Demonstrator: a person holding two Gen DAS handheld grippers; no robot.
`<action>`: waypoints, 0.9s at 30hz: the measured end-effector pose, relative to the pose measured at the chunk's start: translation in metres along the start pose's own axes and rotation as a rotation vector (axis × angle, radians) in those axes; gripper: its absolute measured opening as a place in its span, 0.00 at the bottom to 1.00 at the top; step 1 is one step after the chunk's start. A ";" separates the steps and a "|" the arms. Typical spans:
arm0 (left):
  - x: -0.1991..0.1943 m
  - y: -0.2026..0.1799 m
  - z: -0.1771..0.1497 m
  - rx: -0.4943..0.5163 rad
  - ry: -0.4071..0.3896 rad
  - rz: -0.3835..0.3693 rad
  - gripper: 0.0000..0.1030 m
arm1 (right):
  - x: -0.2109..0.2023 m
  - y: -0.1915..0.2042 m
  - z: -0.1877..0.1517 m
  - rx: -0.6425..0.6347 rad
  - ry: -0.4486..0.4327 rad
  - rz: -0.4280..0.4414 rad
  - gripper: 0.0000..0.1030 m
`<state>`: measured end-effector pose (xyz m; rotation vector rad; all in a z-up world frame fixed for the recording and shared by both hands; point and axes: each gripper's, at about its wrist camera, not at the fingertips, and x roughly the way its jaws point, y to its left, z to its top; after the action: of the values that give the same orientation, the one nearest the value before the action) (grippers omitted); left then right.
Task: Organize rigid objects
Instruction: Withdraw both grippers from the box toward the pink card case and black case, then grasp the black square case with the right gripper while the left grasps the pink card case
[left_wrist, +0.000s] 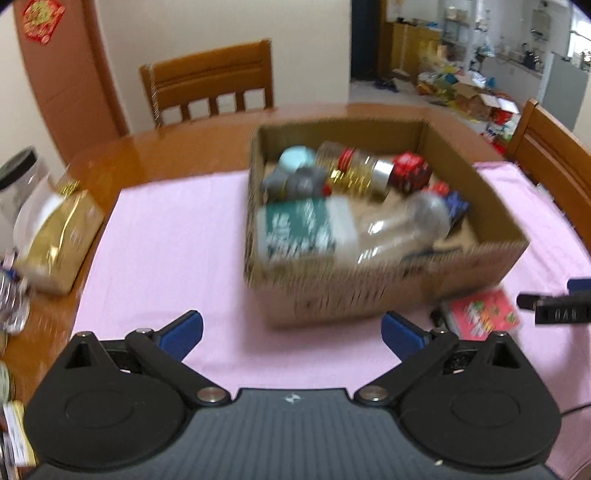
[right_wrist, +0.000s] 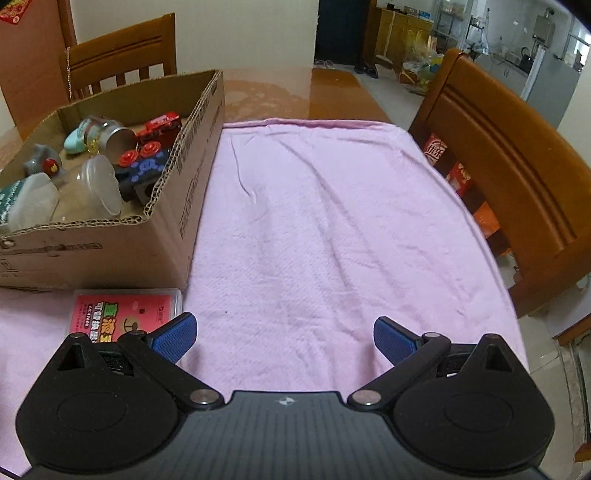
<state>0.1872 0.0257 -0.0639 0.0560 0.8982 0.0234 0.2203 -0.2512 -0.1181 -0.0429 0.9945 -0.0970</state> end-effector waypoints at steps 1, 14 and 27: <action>0.002 0.001 -0.004 -0.001 0.012 0.011 0.99 | 0.003 0.003 0.000 -0.013 0.004 0.009 1.00; 0.000 0.017 -0.015 -0.019 0.008 0.018 0.99 | -0.004 0.045 0.002 -0.102 -0.001 0.075 1.00; -0.002 0.036 -0.021 -0.007 0.005 0.006 0.99 | -0.007 0.102 -0.003 -0.193 0.015 0.124 1.00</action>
<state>0.1697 0.0620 -0.0739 0.0523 0.9026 0.0322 0.2203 -0.1493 -0.1223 -0.1576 1.0163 0.1127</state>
